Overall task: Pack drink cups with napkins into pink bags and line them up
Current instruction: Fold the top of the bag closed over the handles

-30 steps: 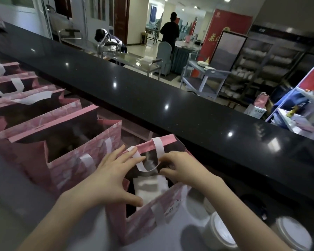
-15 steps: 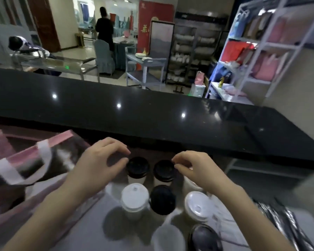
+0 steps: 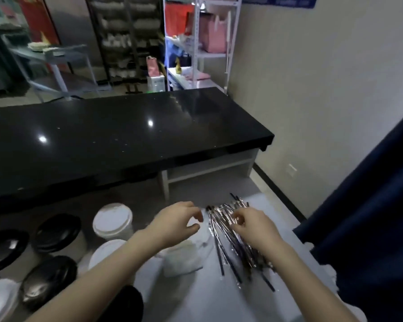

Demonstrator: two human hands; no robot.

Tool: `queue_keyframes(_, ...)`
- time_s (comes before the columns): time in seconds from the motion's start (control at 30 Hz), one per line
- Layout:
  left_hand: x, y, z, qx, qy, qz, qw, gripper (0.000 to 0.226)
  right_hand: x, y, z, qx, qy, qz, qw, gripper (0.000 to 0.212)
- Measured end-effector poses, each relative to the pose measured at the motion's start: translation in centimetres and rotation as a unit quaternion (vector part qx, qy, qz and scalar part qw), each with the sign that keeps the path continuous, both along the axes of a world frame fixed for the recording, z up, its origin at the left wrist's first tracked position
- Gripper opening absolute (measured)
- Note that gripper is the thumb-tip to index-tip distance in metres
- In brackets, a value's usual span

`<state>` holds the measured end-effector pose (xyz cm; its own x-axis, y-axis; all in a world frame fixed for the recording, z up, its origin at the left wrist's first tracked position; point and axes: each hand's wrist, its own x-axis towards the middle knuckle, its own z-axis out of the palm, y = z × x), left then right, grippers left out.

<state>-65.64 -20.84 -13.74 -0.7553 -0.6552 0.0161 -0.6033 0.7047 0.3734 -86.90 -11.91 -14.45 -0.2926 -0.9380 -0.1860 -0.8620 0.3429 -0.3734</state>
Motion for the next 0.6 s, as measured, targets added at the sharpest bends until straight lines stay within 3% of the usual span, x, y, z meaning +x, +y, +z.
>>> queue_keyframes(0.33,-9.8,-0.9,-7.3,0.016,-0.087,-0.042,0.995,0.044,-0.6,1.6,-7.3,0.063,0.084,-0.062,0.992,0.038)
queue_keyframes(0.47,-10.3,-1.4,-8.4,0.002,-0.127,-0.036,0.991,0.048,-0.8,1.7,-8.2,0.038,0.042,-0.11,0.992,0.02)
queue_keyframes(0.6,-10.1,-2.1,-8.7,0.014,-0.096,-0.021,0.995,0.047,-1.4,2.0,-8.2,0.02,-0.01,-0.148,0.989,0.017)
